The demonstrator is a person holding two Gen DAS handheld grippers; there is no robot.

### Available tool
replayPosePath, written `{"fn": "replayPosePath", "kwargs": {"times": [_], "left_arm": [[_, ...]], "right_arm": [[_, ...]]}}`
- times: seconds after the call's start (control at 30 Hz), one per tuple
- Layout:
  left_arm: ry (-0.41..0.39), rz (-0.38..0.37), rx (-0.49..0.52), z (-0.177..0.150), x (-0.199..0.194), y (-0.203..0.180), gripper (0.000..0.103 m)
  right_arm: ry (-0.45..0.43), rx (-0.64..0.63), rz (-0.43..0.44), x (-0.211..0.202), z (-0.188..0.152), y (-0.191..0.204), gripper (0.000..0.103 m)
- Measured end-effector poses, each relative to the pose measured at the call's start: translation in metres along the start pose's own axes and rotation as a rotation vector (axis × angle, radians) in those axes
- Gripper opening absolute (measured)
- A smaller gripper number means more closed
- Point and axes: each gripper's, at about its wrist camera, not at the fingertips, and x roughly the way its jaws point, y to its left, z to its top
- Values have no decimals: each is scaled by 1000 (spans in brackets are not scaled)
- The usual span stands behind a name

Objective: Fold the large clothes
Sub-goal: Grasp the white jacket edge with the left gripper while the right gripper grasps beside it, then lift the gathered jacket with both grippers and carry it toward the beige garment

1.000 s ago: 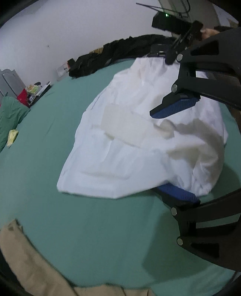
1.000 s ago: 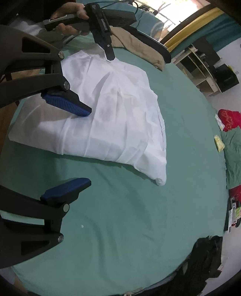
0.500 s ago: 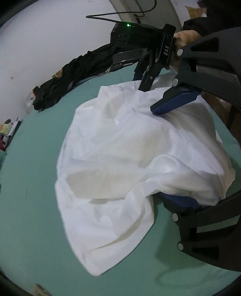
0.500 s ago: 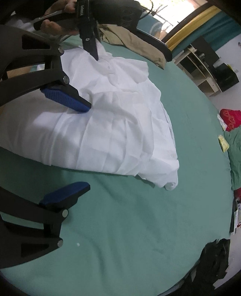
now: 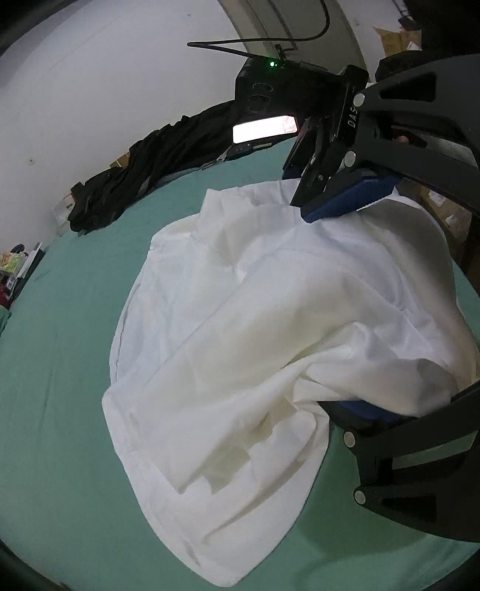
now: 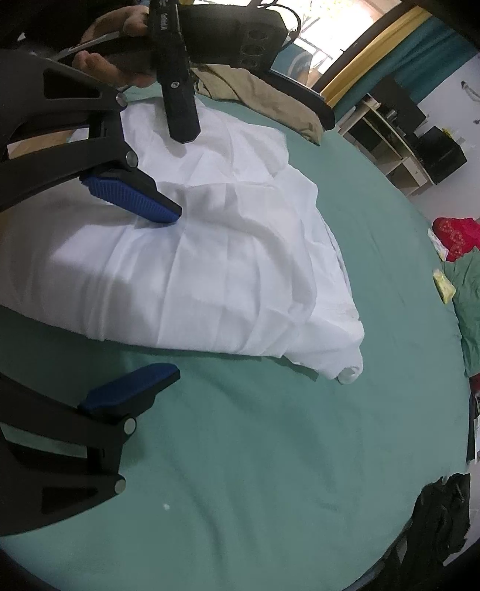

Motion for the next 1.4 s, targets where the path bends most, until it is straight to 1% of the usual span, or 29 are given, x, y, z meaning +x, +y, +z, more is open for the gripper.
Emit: {"fn": "replayPosePath", "kwargs": {"times": [0.07, 0.17, 0.2, 0.27, 0.4, 0.47, 0.57, 0.67, 0.77, 0.87, 0.9, 0.93, 0.97, 1.03, 1.1, 1.13, 1.2, 1.27, 1.3, 1.37, 1.4], "left_arm": [[13, 15, 17, -1, 4, 1, 85], [26, 95, 104, -6, 9, -9, 85], [23, 124, 119, -7, 9, -13, 85], [14, 155, 127, -7, 9, -15, 85], [-47, 230, 145, -8, 4, -15, 83], [-50, 249, 168, -9, 5, -15, 82], [-52, 260, 177, -9, 7, -15, 82], [-53, 250, 167, -8, 7, -13, 81], [-63, 251, 194, -9, 9, -15, 80], [-72, 247, 203, -10, 11, -16, 76], [-73, 241, 203, -10, 10, -17, 70], [-77, 231, 205, -10, 9, -18, 61], [-79, 223, 208, -11, 8, -19, 57], [-86, 227, 229, -13, 8, -25, 47], [-94, 228, 242, -14, 8, -30, 40], [-99, 233, 248, -15, 8, -32, 39], [-102, 236, 251, -16, 8, -33, 39], [-97, 216, 229, -17, 5, -31, 39], [-93, 206, 210, -16, 4, -28, 41], [-84, 209, 183, -16, 4, -25, 48], [-85, 227, 183, -17, 2, -24, 55]], "right_arm": [[-1, 6, 8, -2, -1, -4, 78], [-7, 7, 10, -2, -1, -5, 79], [-9, 8, 13, -3, -1, -6, 79], [-10, 11, 21, -5, -2, -9, 79], [-8, 5, 30, -5, -2, -9, 79], [-7, 3, 36, -5, -2, -9, 79], [-6, 12, 50, -2, -1, -9, 79], [-7, 23, 74, 2, 1, -10, 79], [-7, 31, 105, 10, 4, -8, 79], [-11, -1, 101, 15, 6, 0, 77], [-12, 0, 107, 15, 6, 1, 74], [-13, 5, 115, 14, 6, 0, 71], [-15, 15, 124, 14, 6, -2, 69], [-18, 35, 140, 13, 5, -6, 62], [-21, 49, 153, 12, 4, -8, 58], [-22, 50, 155, 12, 4, -9, 57], [-22, 48, 155, 12, 3, -8, 56], [-25, 54, 159, 12, 3, -8, 56], [-27, 56, 161, 12, 3, -8, 56], [-32, 54, 165, 12, 1, -9, 56], [-33, 55, 171, 12, 1, -10, 56]]}}
